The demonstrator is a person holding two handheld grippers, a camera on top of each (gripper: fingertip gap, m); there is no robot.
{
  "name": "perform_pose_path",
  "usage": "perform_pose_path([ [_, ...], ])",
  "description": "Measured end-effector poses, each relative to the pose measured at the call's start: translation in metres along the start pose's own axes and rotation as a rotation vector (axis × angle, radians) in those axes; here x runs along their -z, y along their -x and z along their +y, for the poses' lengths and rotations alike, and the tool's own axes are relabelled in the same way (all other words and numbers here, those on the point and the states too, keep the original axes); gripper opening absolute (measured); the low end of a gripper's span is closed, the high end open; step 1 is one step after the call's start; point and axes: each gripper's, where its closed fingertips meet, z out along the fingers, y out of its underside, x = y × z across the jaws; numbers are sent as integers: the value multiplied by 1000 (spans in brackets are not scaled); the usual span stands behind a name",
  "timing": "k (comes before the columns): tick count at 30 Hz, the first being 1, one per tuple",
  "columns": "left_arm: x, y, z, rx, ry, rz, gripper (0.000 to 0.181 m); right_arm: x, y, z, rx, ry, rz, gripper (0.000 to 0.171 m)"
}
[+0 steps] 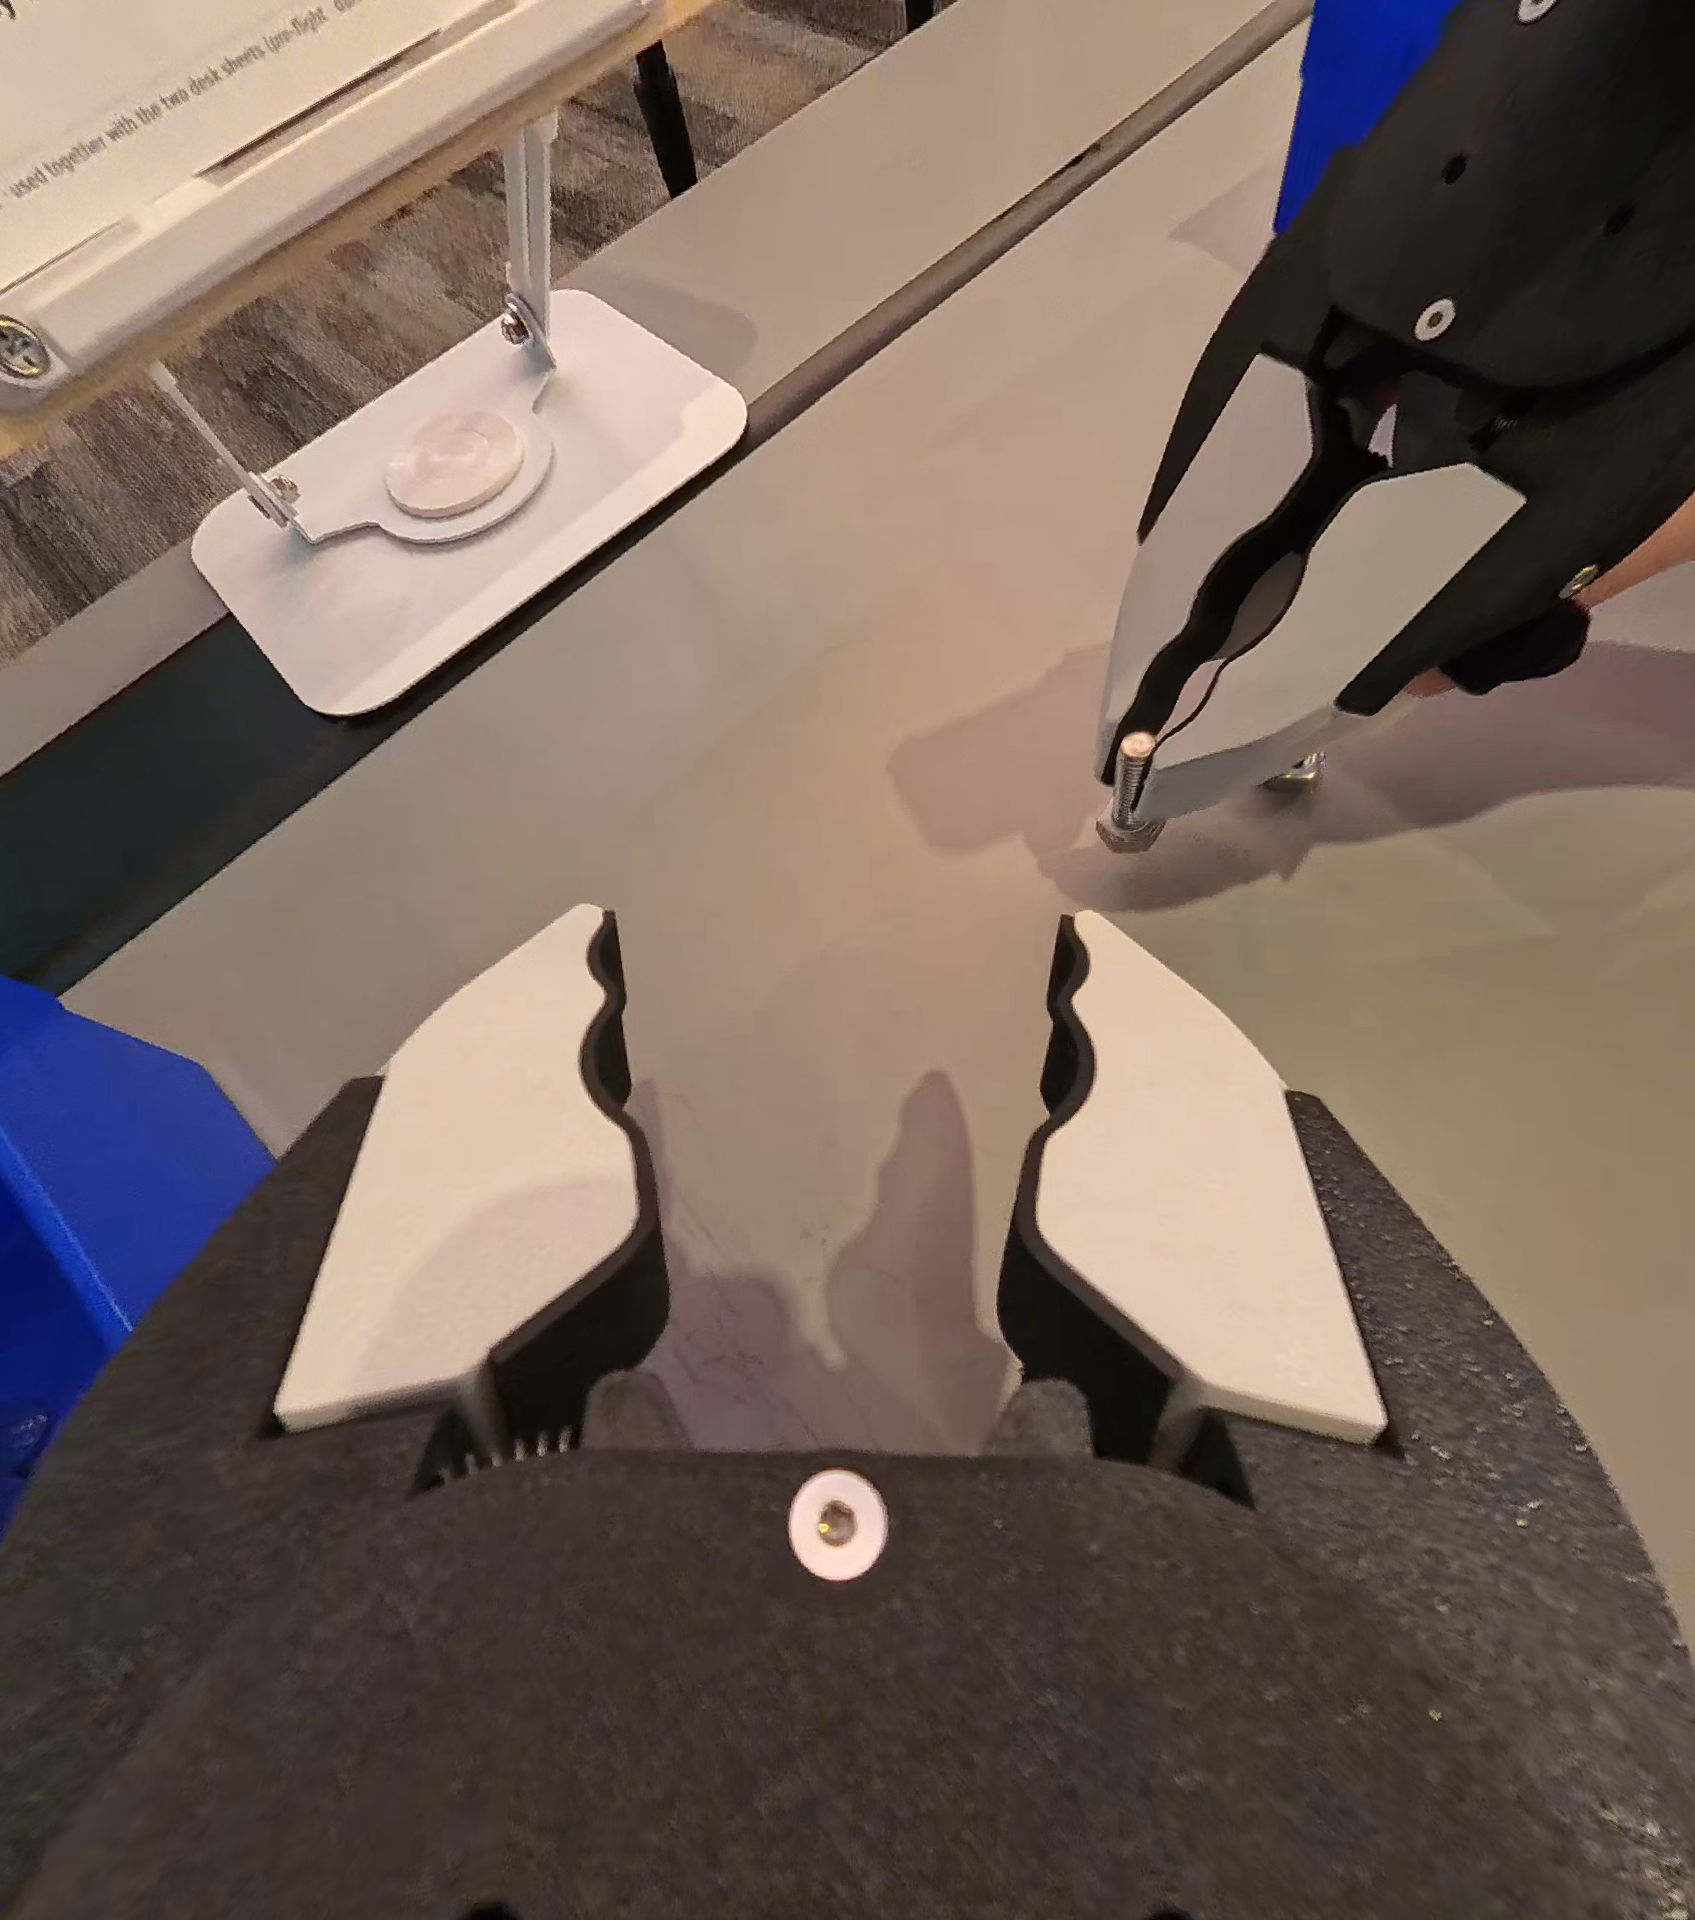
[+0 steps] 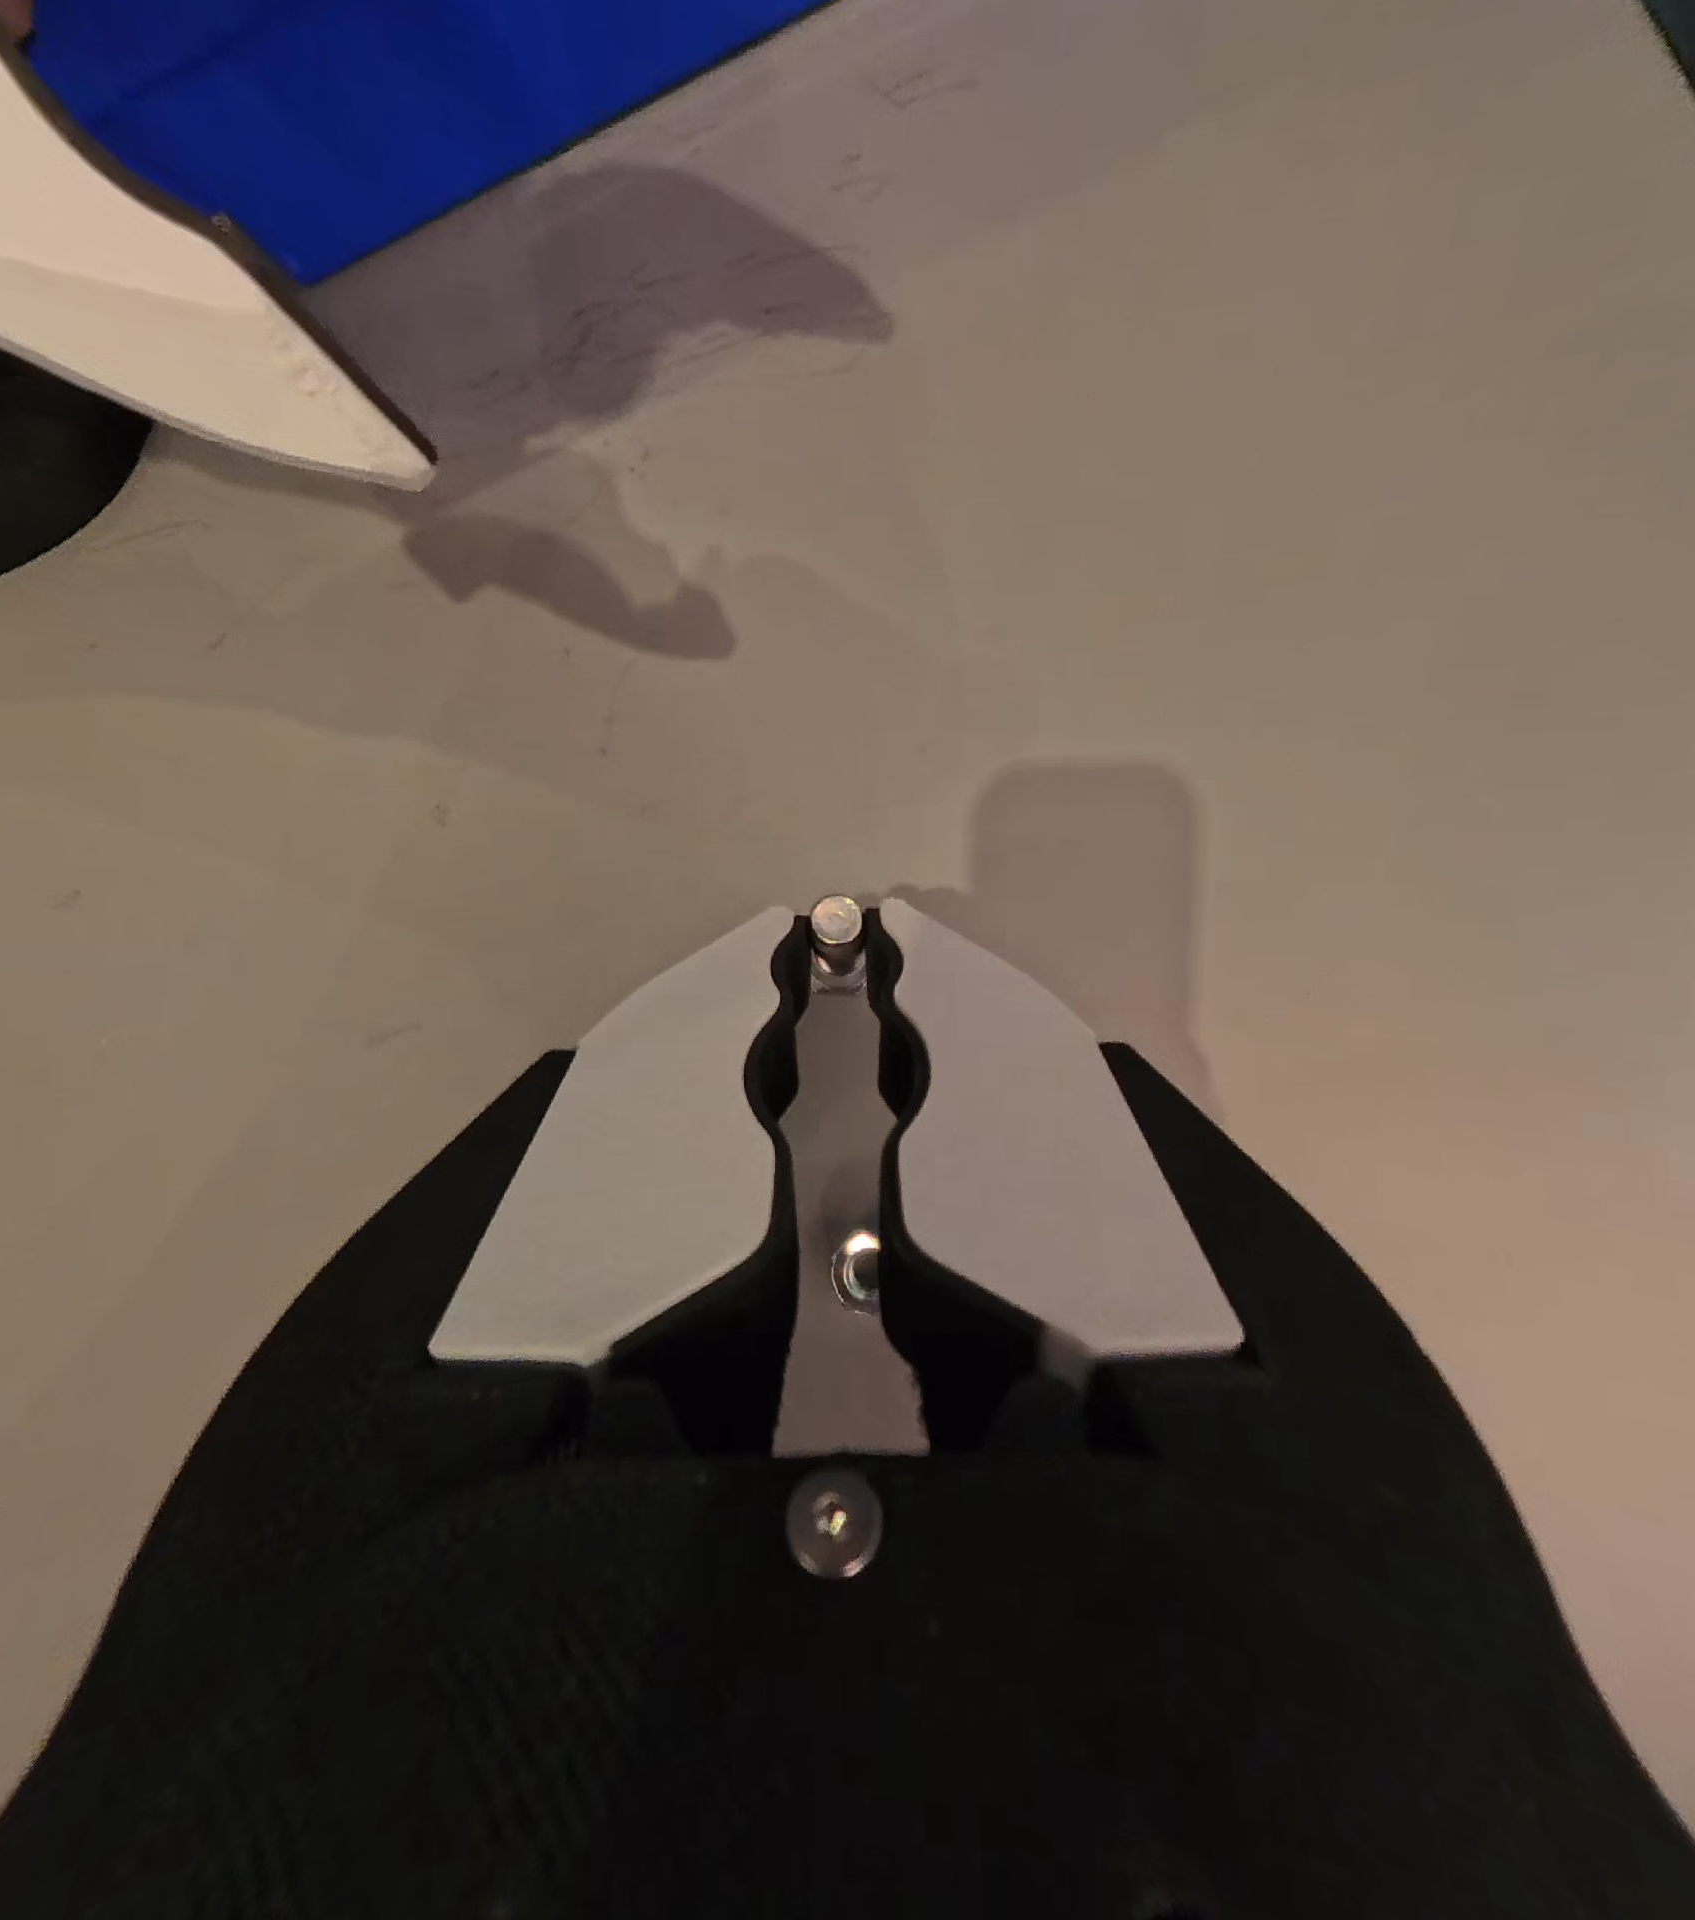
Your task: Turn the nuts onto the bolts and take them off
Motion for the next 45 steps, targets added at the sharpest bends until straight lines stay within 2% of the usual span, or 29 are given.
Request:
perform_pose_path([
  [17,10,-33,14,-24,13,92,78,-21,-7,8,-31,22,-5,10],
  [38,6,-26,21,0,18,79,78,-23,0,10,67,19,18,11],
  [45,13,-26,13,10,3,84,78,-4,1,-3,45,-72,19,21],
])
